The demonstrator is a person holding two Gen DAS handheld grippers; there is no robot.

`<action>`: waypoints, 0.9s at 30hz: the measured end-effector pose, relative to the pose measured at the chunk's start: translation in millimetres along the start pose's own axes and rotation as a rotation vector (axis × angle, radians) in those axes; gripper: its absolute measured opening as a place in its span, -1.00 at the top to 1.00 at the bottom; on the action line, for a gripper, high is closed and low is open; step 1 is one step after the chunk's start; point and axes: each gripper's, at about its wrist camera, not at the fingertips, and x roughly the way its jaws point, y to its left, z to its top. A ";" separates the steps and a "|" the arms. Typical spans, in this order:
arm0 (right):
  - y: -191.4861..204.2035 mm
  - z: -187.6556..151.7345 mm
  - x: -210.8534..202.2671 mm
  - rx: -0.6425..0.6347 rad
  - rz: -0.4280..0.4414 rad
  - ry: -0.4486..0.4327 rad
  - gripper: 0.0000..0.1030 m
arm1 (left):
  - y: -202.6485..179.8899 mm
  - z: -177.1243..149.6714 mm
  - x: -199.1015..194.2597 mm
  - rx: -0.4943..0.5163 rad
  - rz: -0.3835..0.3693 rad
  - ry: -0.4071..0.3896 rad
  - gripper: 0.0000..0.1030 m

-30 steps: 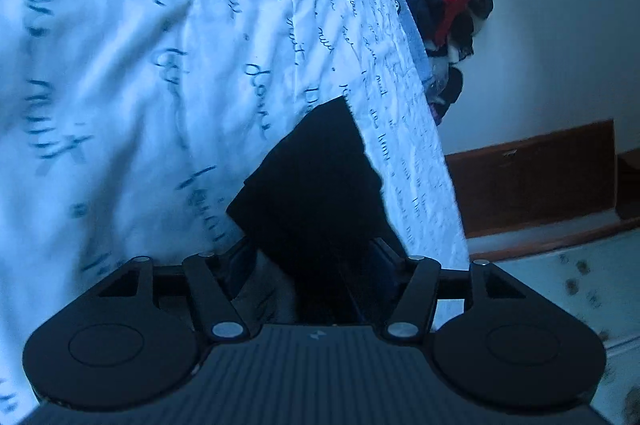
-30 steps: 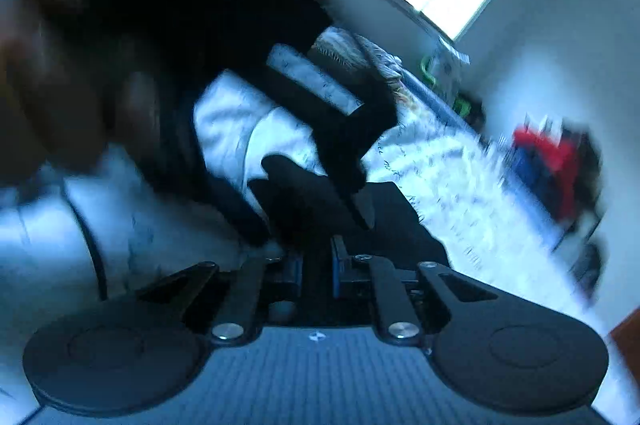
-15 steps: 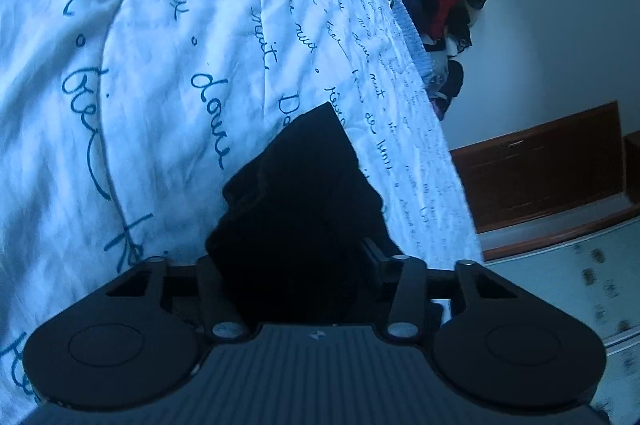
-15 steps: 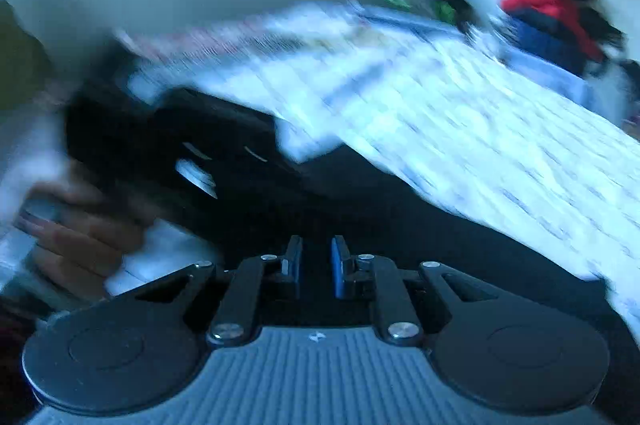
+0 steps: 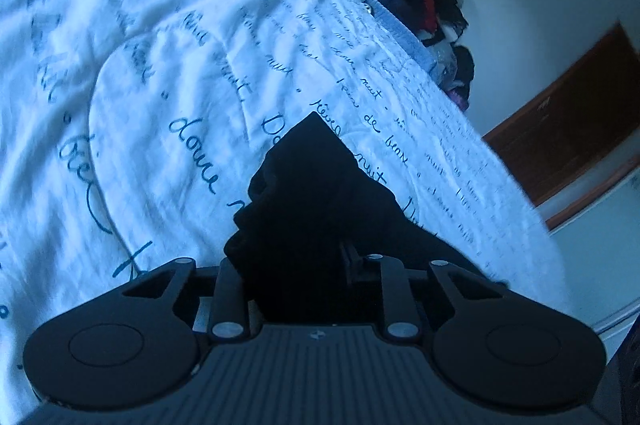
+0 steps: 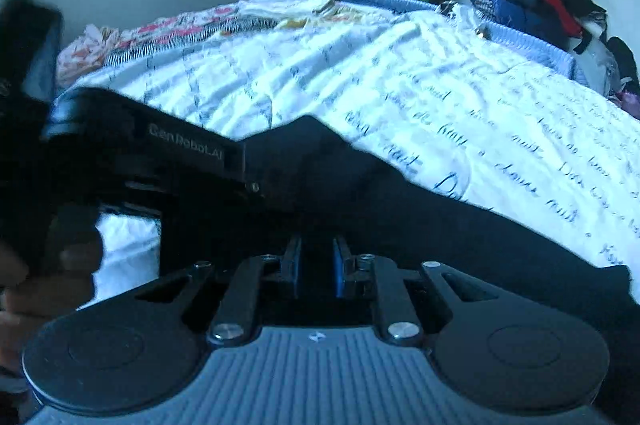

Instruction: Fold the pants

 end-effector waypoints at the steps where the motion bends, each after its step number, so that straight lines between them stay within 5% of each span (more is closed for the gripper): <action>1: 1.2 -0.9 -0.5 -0.002 -0.007 -0.004 0.69 | -6.0 -1.4 -2.3 0.030 0.016 -0.016 0.44; 15: -24.2 -2.8 -63.6 0.221 0.091 -0.202 0.59 | -93.9 -37.9 -62.2 0.313 -0.004 -0.236 0.51; 27: -40.8 -16.4 -143.4 0.295 -0.010 -0.386 0.59 | -171.0 -69.6 -100.2 0.497 -0.114 -0.338 0.51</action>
